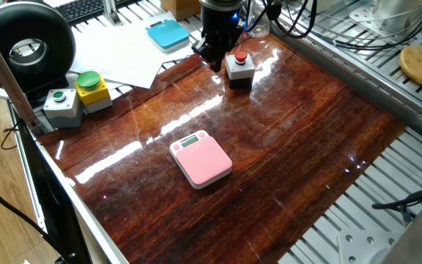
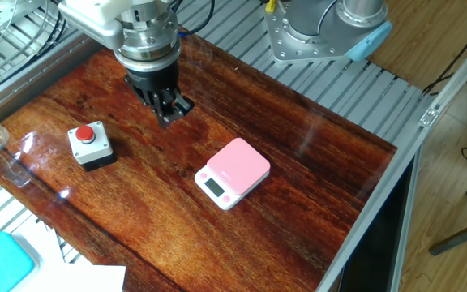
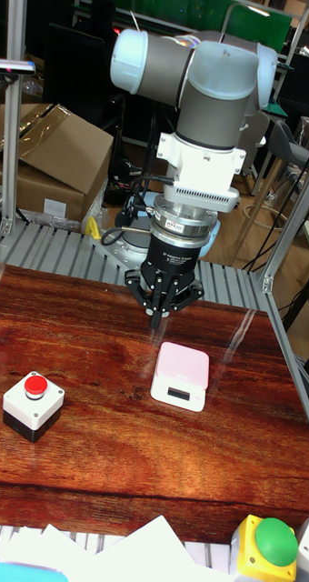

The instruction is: Place the block on the scale

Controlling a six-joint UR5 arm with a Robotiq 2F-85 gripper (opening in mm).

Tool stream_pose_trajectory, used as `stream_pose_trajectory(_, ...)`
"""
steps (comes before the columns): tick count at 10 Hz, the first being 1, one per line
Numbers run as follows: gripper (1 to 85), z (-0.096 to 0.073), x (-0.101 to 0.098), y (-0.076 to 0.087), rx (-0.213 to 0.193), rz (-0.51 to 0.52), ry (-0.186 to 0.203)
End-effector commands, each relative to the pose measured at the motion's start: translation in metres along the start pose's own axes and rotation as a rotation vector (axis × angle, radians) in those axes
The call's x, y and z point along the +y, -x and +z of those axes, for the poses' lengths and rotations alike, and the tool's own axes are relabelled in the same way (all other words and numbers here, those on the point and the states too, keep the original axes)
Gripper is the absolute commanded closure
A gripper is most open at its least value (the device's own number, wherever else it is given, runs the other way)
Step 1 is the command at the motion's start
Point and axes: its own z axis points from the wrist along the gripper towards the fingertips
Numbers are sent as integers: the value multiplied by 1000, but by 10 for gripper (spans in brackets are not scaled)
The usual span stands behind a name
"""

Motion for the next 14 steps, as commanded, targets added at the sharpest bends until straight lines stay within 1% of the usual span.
stream_pose_trajectory(1, 820, 0, 2, 0, -1, 0, 11)
stream_pose_trajectory(2, 797, 0, 0, -3, 7, -15, 10)
stream_pose_trajectory(3, 767, 2, 2, -5, 6, -24, 27)
stream_pose_trajectory(4, 760, 2, 2, -6, 7, -24, 28)
stream_pose_trajectory(6, 710, 2, 1, -9, 17, -42, 26)
stream_pose_trajectory(7, 633, 1, 0, -14, 36, -62, 29)
stream_pose_trajectory(8, 513, 0, -4, -21, 54, -98, 31)
stream_pose_trajectory(9, 463, 1, -6, -25, 60, -113, 32)
stream_pose_trajectory(10, 460, 2, -9, -24, 55, -118, 24)
stream_pose_trajectory(11, 403, 0, -12, -26, 64, -132, 13)
stream_pose_trajectory(12, 360, -1, -20, -28, 70, -159, -12)
stream_pose_trajectory(13, 327, -1, -21, -32, 76, -168, -11)
stream_pose_trajectory(14, 323, 0, -20, -34, 75, -173, 1)
